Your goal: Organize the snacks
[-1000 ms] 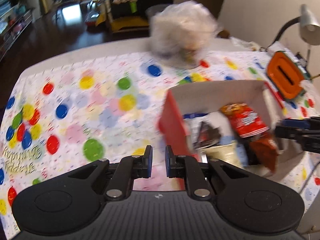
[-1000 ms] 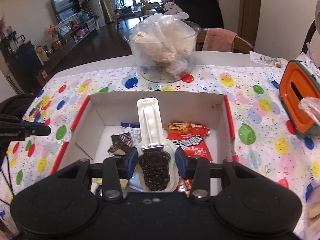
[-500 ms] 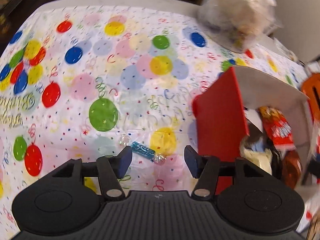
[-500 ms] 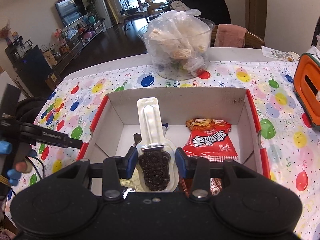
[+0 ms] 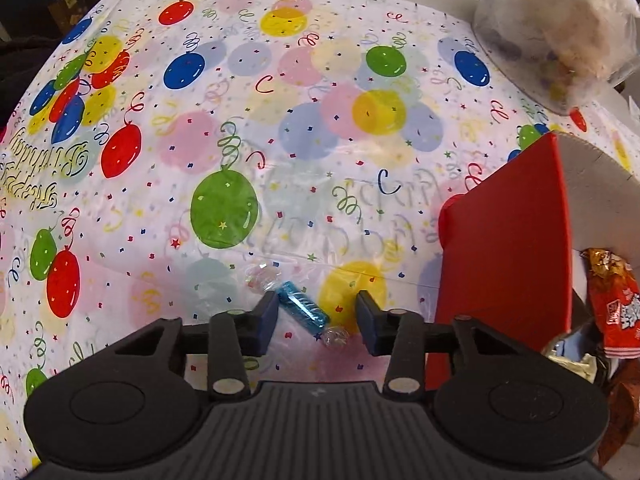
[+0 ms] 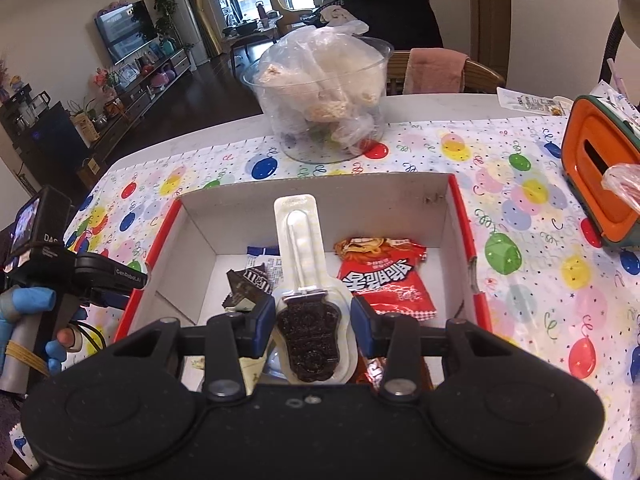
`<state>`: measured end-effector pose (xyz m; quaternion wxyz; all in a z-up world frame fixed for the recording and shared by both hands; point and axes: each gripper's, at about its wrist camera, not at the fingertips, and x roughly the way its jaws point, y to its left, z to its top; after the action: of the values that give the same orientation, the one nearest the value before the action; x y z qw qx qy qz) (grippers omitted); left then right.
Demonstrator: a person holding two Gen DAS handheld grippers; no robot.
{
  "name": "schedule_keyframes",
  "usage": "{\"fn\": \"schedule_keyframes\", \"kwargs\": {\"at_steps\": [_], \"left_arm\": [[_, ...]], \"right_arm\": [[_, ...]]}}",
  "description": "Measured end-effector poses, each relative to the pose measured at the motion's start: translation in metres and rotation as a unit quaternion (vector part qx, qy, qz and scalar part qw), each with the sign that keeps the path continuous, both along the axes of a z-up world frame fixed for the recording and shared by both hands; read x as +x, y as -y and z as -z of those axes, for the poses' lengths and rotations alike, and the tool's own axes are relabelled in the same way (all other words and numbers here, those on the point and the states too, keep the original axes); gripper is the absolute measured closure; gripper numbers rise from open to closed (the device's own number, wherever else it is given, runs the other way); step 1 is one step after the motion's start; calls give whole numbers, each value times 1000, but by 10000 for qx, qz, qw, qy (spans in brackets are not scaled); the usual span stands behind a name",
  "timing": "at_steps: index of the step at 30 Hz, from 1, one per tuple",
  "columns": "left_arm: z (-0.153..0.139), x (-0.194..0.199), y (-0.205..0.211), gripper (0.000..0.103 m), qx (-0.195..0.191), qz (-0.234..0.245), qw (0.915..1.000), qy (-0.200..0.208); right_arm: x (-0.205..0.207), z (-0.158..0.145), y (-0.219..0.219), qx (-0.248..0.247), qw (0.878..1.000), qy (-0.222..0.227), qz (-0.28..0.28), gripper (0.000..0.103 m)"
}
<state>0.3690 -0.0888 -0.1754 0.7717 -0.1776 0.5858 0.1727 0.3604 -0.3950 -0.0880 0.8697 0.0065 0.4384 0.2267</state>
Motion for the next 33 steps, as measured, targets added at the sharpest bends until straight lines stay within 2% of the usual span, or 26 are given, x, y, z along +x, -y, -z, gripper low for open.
{"fn": "schedule_keyframes", "kwargs": {"at_steps": [4,7,9,11,17,24,29,33], "left_arm": [[4,-1,-2,72,66,-93,9999,-61],[4,-2,-3,78,120,-93,9999,-47],[4,-3,-4,88,142,-100,9998,-31],[4,-5,-6,91,108,-102,9999,8],[-4,-19,-10,91,19,-47,9998,193],[-51,-42,-1,91,-185,320,9969,699],[-94,-49,18,91,-407,734,9901,1121],[-117,-47,43,91,-527,1086,9839,1319]], "right_arm": [[2,0,4,8,10000,4,-2,63],[3,2,5,-20,10000,14,-12,63],[3,3,6,-33,10000,13,-15,63],[4,4,7,-44,10000,5,-7,63],[6,6,8,-89,10000,-9,-24,63],[8,6,13,-137,9999,21,-28,63],[10,6,18,-185,9998,20,-10,63],[14,7,22,-252,9997,1,18,63]]}}
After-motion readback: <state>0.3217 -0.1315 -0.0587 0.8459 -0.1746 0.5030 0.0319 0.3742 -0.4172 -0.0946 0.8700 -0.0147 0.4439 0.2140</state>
